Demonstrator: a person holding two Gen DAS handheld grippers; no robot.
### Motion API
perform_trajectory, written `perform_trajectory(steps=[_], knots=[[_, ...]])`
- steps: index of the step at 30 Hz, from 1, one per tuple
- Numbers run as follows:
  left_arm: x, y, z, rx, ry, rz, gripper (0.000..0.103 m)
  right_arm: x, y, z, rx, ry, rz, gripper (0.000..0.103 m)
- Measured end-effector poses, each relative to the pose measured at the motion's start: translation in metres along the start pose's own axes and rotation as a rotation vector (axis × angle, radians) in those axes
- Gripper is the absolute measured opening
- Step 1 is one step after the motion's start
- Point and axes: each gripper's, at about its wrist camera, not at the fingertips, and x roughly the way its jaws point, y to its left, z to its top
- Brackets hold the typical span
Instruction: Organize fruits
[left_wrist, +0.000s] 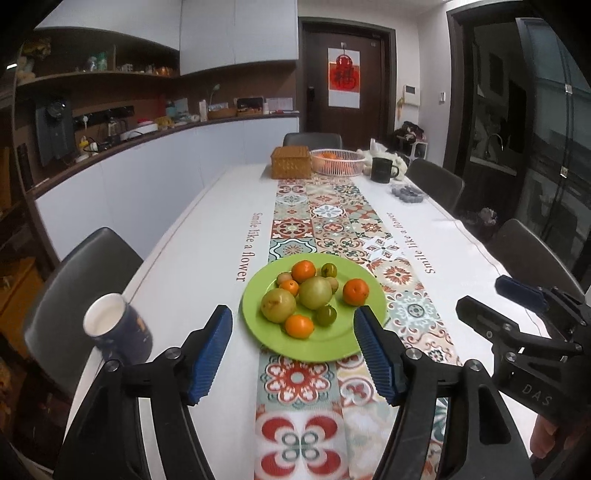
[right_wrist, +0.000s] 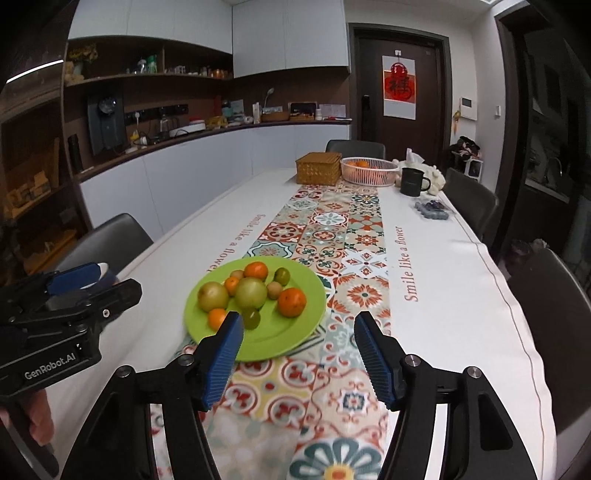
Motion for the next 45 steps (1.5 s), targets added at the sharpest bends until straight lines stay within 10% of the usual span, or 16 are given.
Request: perform_trajectory(steps=[21,45], knots=[[-0.113,-0.013,-0.049,0.033,-0.087,0.039,0.092,-0.105,0.015,-0.04,-0.007,-0.082,-0.045,0.083],[-0.131,-0.01,-0.063,0.022,-0.105,0.056,0.103,-0.124,0.022,-0.054,-0.013,-0.085,-0.045,0.083]])
